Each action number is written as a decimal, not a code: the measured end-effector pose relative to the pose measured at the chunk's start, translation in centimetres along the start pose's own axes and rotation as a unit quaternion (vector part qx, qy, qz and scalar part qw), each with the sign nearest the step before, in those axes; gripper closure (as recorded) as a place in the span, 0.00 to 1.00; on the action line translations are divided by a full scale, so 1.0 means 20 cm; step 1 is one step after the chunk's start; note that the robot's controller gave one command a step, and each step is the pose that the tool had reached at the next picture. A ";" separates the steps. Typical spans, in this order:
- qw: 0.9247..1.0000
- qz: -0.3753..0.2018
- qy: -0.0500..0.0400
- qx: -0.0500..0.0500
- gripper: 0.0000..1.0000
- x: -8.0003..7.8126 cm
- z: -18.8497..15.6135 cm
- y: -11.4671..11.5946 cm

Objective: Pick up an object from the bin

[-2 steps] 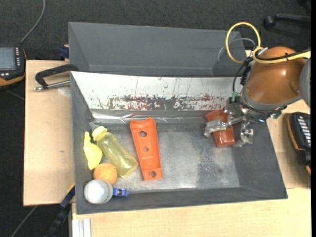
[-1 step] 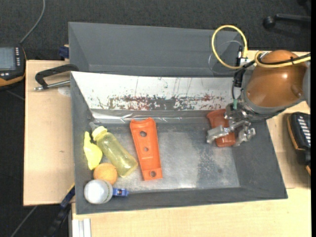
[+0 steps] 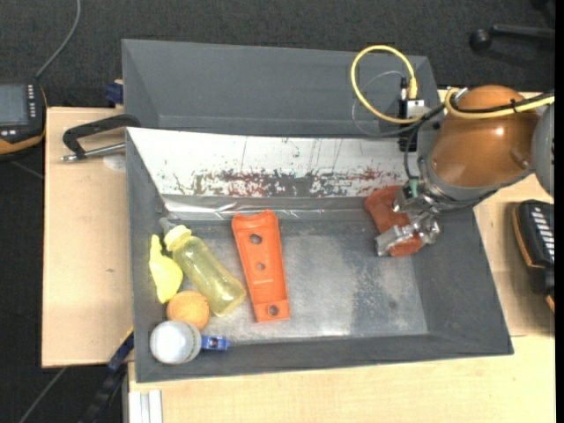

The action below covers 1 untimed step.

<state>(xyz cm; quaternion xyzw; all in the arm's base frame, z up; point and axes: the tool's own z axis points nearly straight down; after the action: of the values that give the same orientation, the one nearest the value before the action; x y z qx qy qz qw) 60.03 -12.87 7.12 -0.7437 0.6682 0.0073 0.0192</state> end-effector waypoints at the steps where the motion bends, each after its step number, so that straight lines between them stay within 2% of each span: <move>1: 1.000 0.000 0.000 0.000 1.00 0.00 0.00 0.00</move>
Offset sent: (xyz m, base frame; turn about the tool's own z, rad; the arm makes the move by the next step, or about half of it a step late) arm -0.0182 -0.0142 0.0610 -0.0033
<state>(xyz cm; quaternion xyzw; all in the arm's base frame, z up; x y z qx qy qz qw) 60.02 -12.86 7.11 -0.7436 0.6684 0.0077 0.0190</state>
